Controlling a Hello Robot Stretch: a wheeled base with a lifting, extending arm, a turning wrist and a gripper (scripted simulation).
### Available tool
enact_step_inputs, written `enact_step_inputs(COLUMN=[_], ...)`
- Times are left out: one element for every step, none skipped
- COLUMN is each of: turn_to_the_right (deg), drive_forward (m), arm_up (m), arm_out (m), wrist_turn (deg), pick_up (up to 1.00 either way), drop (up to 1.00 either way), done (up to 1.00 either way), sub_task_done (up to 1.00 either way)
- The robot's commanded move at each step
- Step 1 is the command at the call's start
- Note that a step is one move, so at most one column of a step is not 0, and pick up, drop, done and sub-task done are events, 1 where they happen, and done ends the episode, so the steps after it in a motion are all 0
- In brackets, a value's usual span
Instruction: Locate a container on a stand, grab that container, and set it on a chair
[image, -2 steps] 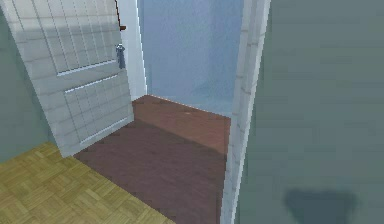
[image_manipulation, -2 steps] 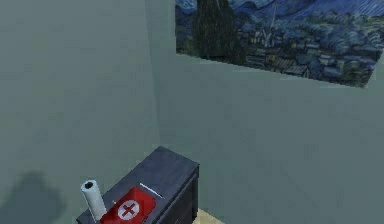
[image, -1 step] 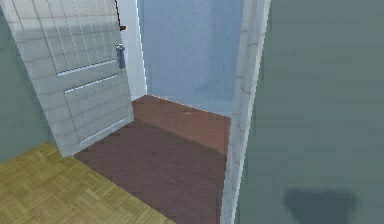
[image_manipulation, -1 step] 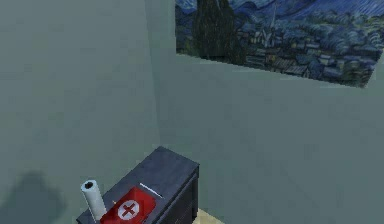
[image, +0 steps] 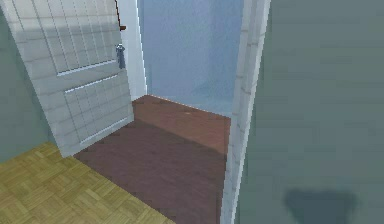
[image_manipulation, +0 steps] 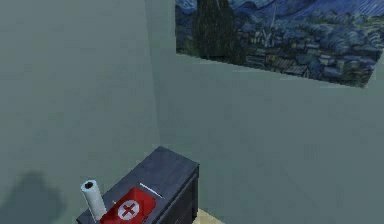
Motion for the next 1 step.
enact_step_inputs(turn_to_the_right=[0.0], drive_forward=[0.0], arm_up=[0.5], arm_out=[0.0], wrist_turn=[0.0], pick_up=[0.0], drop=[0.0], done=[0.0], sub_task_done=[0.0])
